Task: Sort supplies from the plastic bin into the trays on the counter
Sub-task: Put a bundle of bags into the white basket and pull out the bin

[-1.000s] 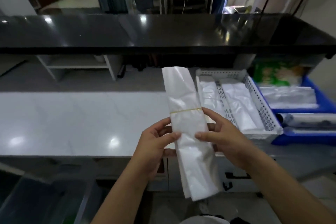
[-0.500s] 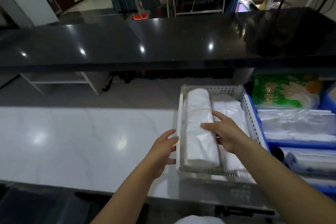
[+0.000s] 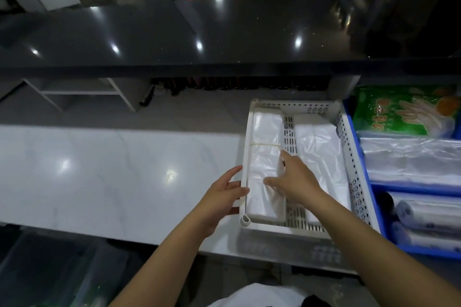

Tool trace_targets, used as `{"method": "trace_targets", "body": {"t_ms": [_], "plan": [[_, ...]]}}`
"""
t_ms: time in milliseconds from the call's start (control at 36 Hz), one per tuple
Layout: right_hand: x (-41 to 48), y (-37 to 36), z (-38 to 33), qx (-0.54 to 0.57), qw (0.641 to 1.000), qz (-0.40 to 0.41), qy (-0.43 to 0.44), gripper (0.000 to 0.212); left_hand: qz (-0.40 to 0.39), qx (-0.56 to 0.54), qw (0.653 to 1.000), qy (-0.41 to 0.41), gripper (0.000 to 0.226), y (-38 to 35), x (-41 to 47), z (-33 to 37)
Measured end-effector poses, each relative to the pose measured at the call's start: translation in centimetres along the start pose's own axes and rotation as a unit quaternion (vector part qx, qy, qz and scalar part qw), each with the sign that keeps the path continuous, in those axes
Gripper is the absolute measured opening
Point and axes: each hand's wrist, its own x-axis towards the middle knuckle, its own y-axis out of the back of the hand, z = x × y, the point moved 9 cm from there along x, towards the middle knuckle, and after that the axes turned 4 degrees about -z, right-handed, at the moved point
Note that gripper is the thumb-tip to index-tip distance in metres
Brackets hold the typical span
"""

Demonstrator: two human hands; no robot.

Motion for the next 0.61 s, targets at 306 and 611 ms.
{"method": "trace_targets", "body": {"t_ms": [306, 611], "plan": [[-10.0, -5.3, -8.8, -0.054, 0.99, 0.025, 0.125, 0.073, 0.053, 0.09, 0.994, -0.035, 0.063, 5.9, -7.8, -7.8], [-23.3, -26.4, -24.8, -0.15, 0.896, -0.164, 0.385, 0.076, 0.292, 0.28, 0.914, -0.01, 0.082, 22.9, -27.5, -22.0]]}}
